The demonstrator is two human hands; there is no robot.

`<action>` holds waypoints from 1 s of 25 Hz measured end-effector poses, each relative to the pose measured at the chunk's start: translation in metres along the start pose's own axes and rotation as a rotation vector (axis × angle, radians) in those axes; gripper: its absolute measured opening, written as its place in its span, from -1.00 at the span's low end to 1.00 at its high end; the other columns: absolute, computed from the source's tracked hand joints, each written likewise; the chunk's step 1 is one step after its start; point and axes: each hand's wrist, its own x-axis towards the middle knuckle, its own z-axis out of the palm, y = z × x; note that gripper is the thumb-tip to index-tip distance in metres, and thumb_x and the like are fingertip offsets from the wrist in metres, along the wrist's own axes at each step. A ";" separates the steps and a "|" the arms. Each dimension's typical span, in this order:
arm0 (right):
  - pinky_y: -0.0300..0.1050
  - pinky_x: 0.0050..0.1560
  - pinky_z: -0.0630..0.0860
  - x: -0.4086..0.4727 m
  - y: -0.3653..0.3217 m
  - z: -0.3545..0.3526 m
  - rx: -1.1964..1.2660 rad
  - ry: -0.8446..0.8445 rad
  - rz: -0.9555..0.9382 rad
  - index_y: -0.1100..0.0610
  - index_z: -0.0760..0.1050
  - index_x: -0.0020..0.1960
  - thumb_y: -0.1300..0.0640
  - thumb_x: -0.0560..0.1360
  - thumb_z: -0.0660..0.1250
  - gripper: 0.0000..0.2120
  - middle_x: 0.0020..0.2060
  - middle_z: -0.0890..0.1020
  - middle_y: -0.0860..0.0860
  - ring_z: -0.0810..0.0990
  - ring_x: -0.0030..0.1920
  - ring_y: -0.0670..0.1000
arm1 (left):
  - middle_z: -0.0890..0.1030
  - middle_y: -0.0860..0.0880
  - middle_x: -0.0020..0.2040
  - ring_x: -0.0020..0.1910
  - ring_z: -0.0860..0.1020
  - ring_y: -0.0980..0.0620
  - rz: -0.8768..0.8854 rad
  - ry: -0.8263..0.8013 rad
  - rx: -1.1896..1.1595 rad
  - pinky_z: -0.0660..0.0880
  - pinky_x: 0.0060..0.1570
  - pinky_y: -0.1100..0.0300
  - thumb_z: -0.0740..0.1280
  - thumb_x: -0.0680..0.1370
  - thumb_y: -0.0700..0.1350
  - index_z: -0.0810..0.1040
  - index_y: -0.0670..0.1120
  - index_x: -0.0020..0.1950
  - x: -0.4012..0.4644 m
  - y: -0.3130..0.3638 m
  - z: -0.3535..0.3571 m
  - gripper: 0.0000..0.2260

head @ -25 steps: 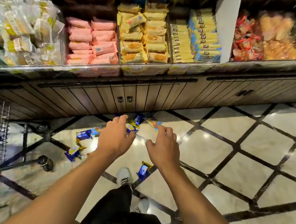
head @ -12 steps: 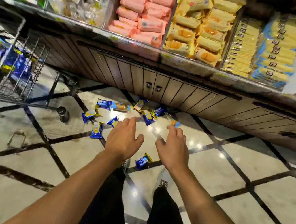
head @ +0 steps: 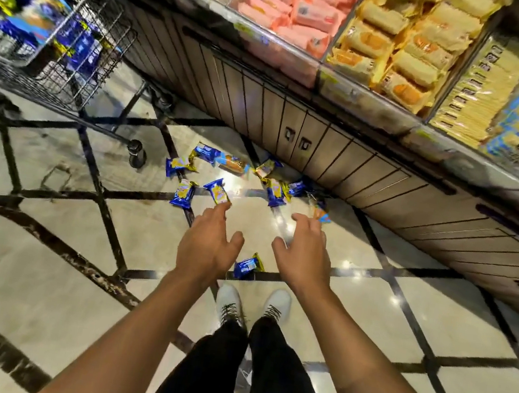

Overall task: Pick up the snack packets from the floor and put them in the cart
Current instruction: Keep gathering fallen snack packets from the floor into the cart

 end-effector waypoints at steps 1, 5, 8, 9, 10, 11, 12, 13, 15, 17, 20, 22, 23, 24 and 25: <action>0.01 0.08 0.45 -0.001 0.004 0.009 0.017 -0.001 0.012 0.05 0.31 0.42 0.02 0.50 0.28 -0.50 0.30 0.39 0.04 0.40 0.26 0.11 | 0.53 -0.09 0.24 0.22 0.47 -0.09 0.001 0.013 -0.016 0.47 0.11 -0.01 0.30 0.56 0.05 0.30 -0.06 0.49 0.000 -0.006 0.005 -0.48; 0.01 0.08 0.45 0.018 0.033 0.048 0.057 0.024 0.019 0.05 0.32 0.41 0.03 0.50 0.30 -0.51 0.28 0.40 0.04 0.42 0.24 0.10 | 0.51 -0.06 0.28 0.25 0.46 -0.08 0.001 0.018 0.031 0.50 0.12 -0.05 0.31 0.56 0.05 0.31 -0.03 0.48 0.016 -0.033 0.044 -0.49; 0.02 0.12 0.44 0.050 0.075 0.098 0.083 0.016 0.001 0.06 0.34 0.41 0.05 0.50 0.32 -0.50 0.28 0.41 0.04 0.41 0.25 0.11 | 0.49 -0.04 0.32 0.28 0.45 -0.07 -0.005 -0.024 0.058 0.49 0.13 -0.02 0.32 0.56 0.04 0.29 -0.01 0.49 0.040 -0.065 0.107 -0.48; 0.02 0.13 0.44 0.062 0.092 0.120 0.085 0.009 -0.002 0.05 0.34 0.40 0.05 0.49 0.32 -0.50 0.28 0.41 0.03 0.42 0.25 0.11 | 0.49 -0.04 0.32 0.28 0.44 -0.08 -0.001 -0.048 0.058 0.48 0.12 -0.01 0.31 0.55 0.03 0.29 -0.02 0.49 0.048 -0.080 0.134 -0.47; 0.03 0.13 0.45 0.076 0.110 0.143 0.081 0.008 -0.009 0.05 0.34 0.40 0.04 0.49 0.32 -0.50 0.27 0.42 0.03 0.42 0.25 0.11 | 0.50 -0.05 0.31 0.28 0.44 -0.08 0.008 -0.070 0.061 0.47 0.11 0.00 0.31 0.55 0.03 0.29 -0.02 0.49 0.057 -0.095 0.164 -0.47; 0.03 0.14 0.47 0.091 0.129 0.166 0.070 0.011 -0.022 0.04 0.34 0.40 0.04 0.49 0.32 -0.50 0.27 0.42 0.02 0.43 0.25 0.10 | 0.50 -0.06 0.30 0.27 0.44 -0.08 0.023 -0.098 0.077 0.48 0.11 0.00 0.31 0.54 0.03 0.29 -0.02 0.49 0.067 -0.110 0.197 -0.46; 0.04 0.15 0.48 0.105 0.147 0.188 0.058 0.011 -0.037 0.04 0.34 0.40 0.03 0.49 0.32 -0.50 0.27 0.42 0.02 0.43 0.25 0.10 | 0.51 -0.07 0.29 0.27 0.45 -0.09 0.036 -0.129 0.095 0.49 0.10 -0.01 0.30 0.54 0.03 0.28 -0.03 0.50 0.077 -0.125 0.227 -0.45; 0.05 0.17 0.48 0.118 0.163 0.209 0.046 0.002 -0.045 0.04 0.34 0.41 0.03 0.49 0.32 -0.50 0.27 0.41 0.02 0.43 0.25 0.09 | 0.51 -0.08 0.30 0.26 0.46 -0.10 0.045 -0.156 0.118 0.49 0.10 -0.02 0.30 0.54 0.04 0.27 -0.03 0.50 0.086 -0.139 0.254 -0.45; 0.06 0.21 0.45 0.150 0.205 0.261 0.015 -0.021 -0.062 0.06 0.34 0.42 0.04 0.49 0.33 -0.49 0.28 0.41 0.03 0.41 0.27 0.09 | 0.49 -0.09 0.31 0.25 0.47 -0.12 0.066 -0.200 0.153 0.49 0.11 -0.03 0.28 0.54 0.05 0.25 -0.03 0.52 0.109 -0.169 0.321 -0.44; 0.09 0.18 0.48 0.179 0.245 0.313 -0.002 -0.011 -0.114 0.11 0.37 0.40 0.06 0.48 0.34 -0.49 0.25 0.44 0.07 0.43 0.23 0.14 | 0.45 -0.09 0.34 0.25 0.45 -0.13 0.107 -0.239 0.202 0.47 0.12 0.00 0.27 0.55 0.05 0.22 -0.03 0.54 0.137 -0.200 0.383 -0.42; 0.10 0.10 0.52 0.218 0.301 0.388 -0.083 -0.016 -0.207 0.19 0.41 0.37 0.02 0.42 0.31 -0.45 0.20 0.48 0.16 0.48 0.15 0.21 | 0.34 -0.07 0.44 0.34 0.37 -0.13 0.220 -0.294 0.303 0.39 0.20 0.01 0.24 0.56 0.10 0.13 -0.02 0.58 0.177 -0.246 0.465 -0.38; 0.09 0.15 0.51 0.245 0.329 0.427 -0.151 -0.050 -0.218 0.16 0.40 0.38 -0.03 0.42 0.27 -0.43 0.21 0.48 0.17 0.48 0.17 0.21 | 0.22 -0.08 0.51 0.43 0.27 -0.14 0.265 -0.385 0.388 0.33 0.29 -0.03 0.25 0.55 0.13 0.07 -0.01 0.59 0.199 -0.273 0.509 -0.32; 0.09 0.17 0.50 0.261 0.340 0.443 -0.155 -0.071 -0.218 0.13 0.39 0.40 -0.05 0.43 0.26 -0.43 0.22 0.47 0.15 0.47 0.19 0.20 | 0.18 -0.09 0.53 0.46 0.22 -0.15 0.273 -0.425 0.414 0.32 0.31 -0.04 0.27 0.53 0.15 0.04 0.00 0.60 0.209 -0.287 0.531 -0.29; 0.08 0.19 0.49 0.277 0.350 0.456 -0.153 -0.092 -0.223 0.09 0.37 0.42 -0.06 0.43 0.27 -0.42 0.24 0.45 0.13 0.45 0.21 0.18 | 0.15 -0.10 0.54 0.47 0.20 -0.17 0.286 -0.460 0.437 0.33 0.31 -0.06 0.29 0.51 0.17 0.03 0.03 0.59 0.219 -0.300 0.552 -0.26; 0.06 0.22 0.47 0.293 0.360 0.468 -0.163 -0.118 -0.233 0.05 0.35 0.45 -0.06 0.45 0.29 -0.41 0.27 0.42 0.12 0.43 0.25 0.15 | 0.15 -0.10 0.53 0.45 0.22 -0.18 0.300 -0.492 0.457 0.35 0.28 -0.07 0.32 0.48 0.18 0.03 0.06 0.58 0.227 -0.310 0.569 -0.23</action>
